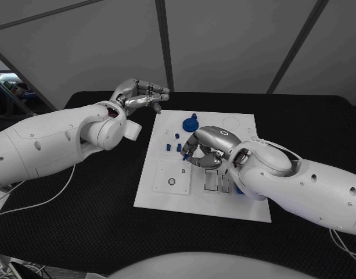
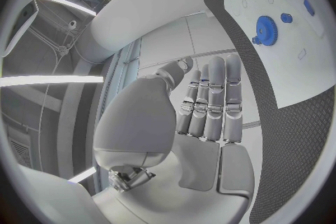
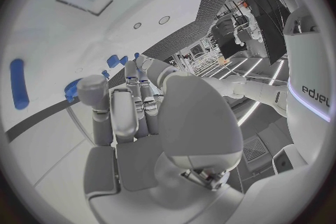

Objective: Assemble the parts on the task board

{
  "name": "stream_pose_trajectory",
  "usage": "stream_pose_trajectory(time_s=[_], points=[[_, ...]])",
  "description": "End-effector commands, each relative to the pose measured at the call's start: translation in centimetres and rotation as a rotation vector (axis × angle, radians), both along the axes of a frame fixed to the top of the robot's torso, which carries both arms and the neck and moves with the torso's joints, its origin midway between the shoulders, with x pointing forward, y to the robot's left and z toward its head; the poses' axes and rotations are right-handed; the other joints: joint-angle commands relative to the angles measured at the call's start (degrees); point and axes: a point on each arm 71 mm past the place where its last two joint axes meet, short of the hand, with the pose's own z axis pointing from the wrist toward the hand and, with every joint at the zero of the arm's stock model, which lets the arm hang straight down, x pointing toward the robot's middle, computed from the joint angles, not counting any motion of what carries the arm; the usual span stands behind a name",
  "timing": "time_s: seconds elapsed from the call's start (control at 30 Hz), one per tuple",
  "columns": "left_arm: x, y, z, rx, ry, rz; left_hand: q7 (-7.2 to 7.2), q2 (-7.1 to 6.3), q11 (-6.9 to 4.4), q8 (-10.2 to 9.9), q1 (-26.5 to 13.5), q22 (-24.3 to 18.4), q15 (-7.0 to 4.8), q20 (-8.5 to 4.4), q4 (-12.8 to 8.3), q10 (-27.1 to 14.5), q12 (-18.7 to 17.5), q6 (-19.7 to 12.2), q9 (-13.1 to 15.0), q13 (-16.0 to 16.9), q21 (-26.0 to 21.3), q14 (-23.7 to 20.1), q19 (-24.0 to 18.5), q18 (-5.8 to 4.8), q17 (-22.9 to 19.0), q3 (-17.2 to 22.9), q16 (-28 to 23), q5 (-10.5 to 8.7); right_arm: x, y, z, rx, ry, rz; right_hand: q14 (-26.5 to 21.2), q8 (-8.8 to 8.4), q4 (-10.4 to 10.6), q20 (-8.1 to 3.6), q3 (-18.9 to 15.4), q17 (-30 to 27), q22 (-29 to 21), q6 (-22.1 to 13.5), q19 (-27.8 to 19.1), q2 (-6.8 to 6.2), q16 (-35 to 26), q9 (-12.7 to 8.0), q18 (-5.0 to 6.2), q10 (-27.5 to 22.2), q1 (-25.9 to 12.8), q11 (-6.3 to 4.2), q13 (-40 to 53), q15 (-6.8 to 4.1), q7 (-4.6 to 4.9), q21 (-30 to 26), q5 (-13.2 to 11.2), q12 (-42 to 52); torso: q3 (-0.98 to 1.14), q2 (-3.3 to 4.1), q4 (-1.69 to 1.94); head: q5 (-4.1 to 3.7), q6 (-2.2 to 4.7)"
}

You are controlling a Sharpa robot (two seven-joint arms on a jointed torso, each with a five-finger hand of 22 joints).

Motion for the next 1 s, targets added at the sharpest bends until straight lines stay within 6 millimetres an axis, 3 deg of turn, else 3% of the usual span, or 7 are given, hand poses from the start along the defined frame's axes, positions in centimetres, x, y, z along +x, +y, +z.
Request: stream_pose_trajectory(time_s=[0.03,0.2,0.33,1.0], points=[[0.1,-0.2,0.1,-0.007,-0.002,-0.010,0.16,0.34,-0.14,0.0,0.1,0.0,0.05,0.15,-0.1,-0.4,0.2,-0.1,-0.1,-0.1,-0.2,-0.3,-0.4,-0.60,-0.1,-0.3,-0.3,-0.12,-0.1,0.2,-0.4,-0.015,0.018,0.023,2.0,0.32,-0.1,-0.04,-0.3,-0.1,0.0,0.2,0.1,0.29,0.2,0.1,-0.56,0.0,-0.1,0.20,0.0,-0.48,0.09,0.3,0.2,-0.3,0.00,0.02,-0.05,0.24,-0.19],[0.1,-0.3,0.1,-0.008,-0.001,-0.013,0.16,0.34,-0.14,0.0,0.1,0.0,0.05,0.15,-0.1,-0.4,0.2,-0.1,-0.1,-0.1,-0.2,-0.3,-0.4,-0.60,-0.1,-0.3,-0.3,-0.12,-0.5,0.4,-1.4,-0.039,0.042,0.033,2.0,0.29,-0.1,-0.03,-0.3,-0.1,0.0,0.1,0.1,0.34,0.2,0.1,-0.56,-0.1,-0.1,0.20,0.0,-0.48,0.10,0.4,0.2,-0.3,0.08,0.06,-0.05,0.46,-0.63],[0.1,-0.4,0.1,-0.008,0.000,-0.015,0.16,0.34,-0.14,0.0,0.1,0.0,0.05,0.15,-0.1,-0.4,0.2,-0.1,-0.1,-0.1,-0.2,-0.3,-0.4,-0.60,-0.1,-0.3,-0.3,-0.12,-0.7,0.6,-1.9,-0.051,0.053,0.040,2.0,0.29,-0.1,-0.03,-0.3,-0.1,0.0,0.1,0.1,0.34,0.2,0.1,-0.56,-0.1,-0.1,0.20,0.0,-0.48,0.10,0.4,0.2,-0.3,0.02,0.05,-0.02,0.46,-0.81],[0.2,-0.5,0.0,-0.009,0.004,-0.020,0.18,0.36,-0.12,0.0,0.1,-0.1,0.07,0.16,-0.1,-0.4,0.2,-0.1,-0.1,-0.1,-0.2,-0.4,-0.4,-0.60,-0.1,-0.3,-0.3,-0.11,-0.8,0.6,-2.8,-0.087,0.059,0.036,1.9,0.18,0.0,-0.01,-0.4,0.0,-0.1,0.0,-0.1,0.49,0.3,0.1,-0.55,-0.2,-0.3,0.26,0.0,-0.44,0.15,0.3,0.3,-0.5,0.01,-0.01,-0.01,0.53,-1.13]])
